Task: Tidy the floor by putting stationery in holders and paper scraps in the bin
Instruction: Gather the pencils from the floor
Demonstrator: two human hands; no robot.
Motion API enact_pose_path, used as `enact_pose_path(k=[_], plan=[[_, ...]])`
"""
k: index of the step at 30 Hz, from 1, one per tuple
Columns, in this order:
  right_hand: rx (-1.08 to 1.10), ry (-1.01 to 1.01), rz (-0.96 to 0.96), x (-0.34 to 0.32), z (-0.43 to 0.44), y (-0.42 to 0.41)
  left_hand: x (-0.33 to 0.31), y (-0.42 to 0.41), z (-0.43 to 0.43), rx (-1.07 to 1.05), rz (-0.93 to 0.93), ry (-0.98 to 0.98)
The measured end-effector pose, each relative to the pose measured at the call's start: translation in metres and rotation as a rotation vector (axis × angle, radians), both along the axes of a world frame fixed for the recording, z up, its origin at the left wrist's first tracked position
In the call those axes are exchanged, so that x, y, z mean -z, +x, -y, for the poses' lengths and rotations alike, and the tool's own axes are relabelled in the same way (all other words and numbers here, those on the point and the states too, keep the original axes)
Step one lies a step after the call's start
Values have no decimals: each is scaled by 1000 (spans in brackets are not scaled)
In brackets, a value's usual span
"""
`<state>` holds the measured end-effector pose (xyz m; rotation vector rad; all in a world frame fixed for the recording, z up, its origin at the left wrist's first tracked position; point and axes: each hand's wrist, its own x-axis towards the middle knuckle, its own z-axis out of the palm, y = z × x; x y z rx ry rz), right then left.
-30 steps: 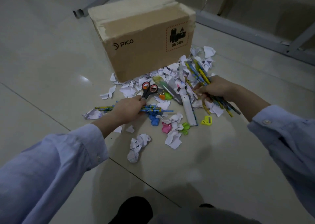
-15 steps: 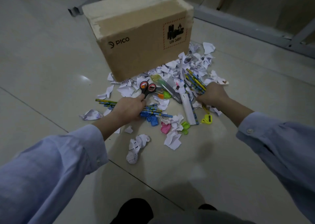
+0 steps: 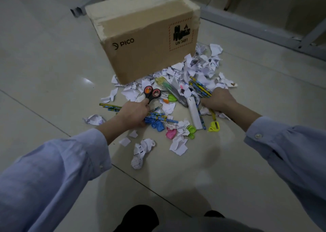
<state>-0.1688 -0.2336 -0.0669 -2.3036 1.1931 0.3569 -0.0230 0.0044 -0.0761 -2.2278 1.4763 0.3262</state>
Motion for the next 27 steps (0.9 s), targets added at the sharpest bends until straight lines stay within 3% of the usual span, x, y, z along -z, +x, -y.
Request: enact_pose_path(k=[18, 27], plan=[[96, 233, 210, -8, -17, -13, 5, -3, -9, 71, 24, -5], [50, 100, 160, 1, -24, -11, 5, -7, -5, -39, -64, -62]])
